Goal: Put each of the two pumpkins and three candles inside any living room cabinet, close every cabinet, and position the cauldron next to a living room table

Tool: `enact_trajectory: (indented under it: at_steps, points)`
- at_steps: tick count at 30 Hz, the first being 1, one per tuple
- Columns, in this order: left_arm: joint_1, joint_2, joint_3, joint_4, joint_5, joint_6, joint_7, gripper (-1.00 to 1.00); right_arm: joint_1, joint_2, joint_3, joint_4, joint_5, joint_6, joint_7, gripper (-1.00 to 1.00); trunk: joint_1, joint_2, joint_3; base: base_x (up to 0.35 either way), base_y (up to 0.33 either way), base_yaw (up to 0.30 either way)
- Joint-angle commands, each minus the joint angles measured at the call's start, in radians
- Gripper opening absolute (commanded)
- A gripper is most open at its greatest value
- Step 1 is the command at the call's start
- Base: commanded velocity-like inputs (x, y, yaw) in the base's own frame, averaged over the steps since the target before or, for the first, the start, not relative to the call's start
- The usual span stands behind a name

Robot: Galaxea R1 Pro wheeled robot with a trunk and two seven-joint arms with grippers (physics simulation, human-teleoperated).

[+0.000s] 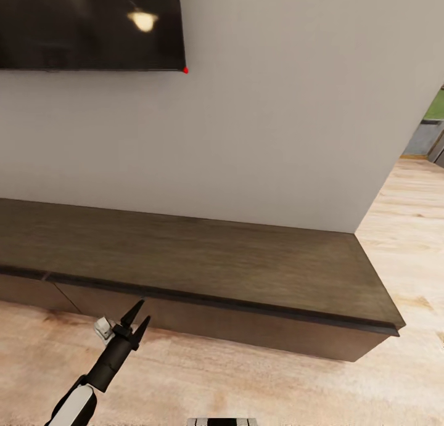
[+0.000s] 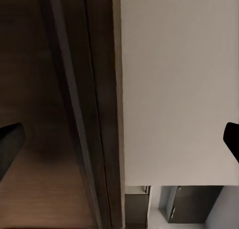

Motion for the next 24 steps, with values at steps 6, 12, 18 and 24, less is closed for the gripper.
enact_trajectory:
  at_steps: [6, 12, 18, 24]
  points:
    - [0.000, -0.001, 0.000, 0.003, 0.008, 0.009, -0.001, 1.00, -0.002, 0.000, -0.006, -0.001, 0.008, -0.006, 0.005, 1.00, 0.002, -0.002, -0.024, 0.000, 0.000, 0.000]
    - [0.001, -0.004, -0.002, 0.005, 0.008, 0.009, 0.000, 1.00, -0.002, 0.000, -0.007, -0.001, 0.008, -0.005, 0.004, 1.00, 0.005, -0.003, -0.047, 0.000, 0.000, 0.000]
    - [0.000, -0.005, -0.012, 0.006, -0.019, 0.013, -0.001, 1.00, -0.002, 0.002, -0.007, -0.002, 0.008, -0.006, 0.004, 1.00, 0.007, -0.004, -0.067, 0.000, 0.000, 0.000]
    - [0.000, -0.008, -0.016, 0.004, -0.036, 0.010, -0.029, 1.00, -0.002, 0.002, -0.007, -0.002, 0.005, -0.005, 0.005, 1.00, 0.007, -0.004, -0.067, 0.000, 0.000, 0.000]
